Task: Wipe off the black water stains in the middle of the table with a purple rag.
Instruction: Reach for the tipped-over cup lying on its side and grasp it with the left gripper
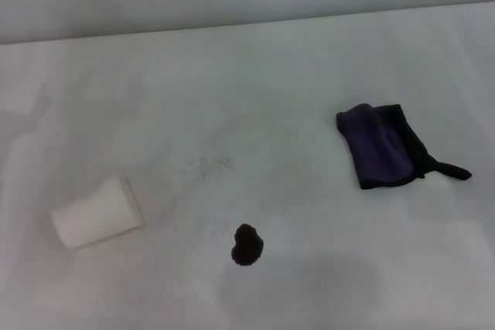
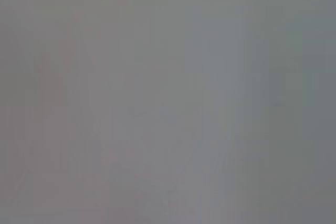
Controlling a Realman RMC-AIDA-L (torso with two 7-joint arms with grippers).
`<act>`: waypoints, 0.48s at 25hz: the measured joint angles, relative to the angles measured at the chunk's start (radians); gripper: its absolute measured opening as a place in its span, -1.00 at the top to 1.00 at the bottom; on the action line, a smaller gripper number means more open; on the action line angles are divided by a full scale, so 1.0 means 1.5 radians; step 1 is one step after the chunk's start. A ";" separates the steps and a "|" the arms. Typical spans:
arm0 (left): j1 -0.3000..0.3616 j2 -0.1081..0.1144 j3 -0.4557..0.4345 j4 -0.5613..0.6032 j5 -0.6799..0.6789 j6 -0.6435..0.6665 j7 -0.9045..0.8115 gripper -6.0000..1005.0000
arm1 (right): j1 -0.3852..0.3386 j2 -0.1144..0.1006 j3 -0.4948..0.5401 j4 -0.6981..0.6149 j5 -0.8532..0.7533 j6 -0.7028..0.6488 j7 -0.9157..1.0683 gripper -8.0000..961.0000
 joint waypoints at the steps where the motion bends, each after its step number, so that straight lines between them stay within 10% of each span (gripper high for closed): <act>1: -0.001 0.000 0.001 0.002 0.007 0.003 0.000 -0.77 | 0.001 0.000 -0.002 0.000 0.000 -0.001 0.000 -0.81; 12: 0.005 -0.001 -0.002 0.016 0.010 0.006 0.001 -0.77 | 0.012 0.001 -0.008 0.000 -0.001 0.008 0.000 -0.81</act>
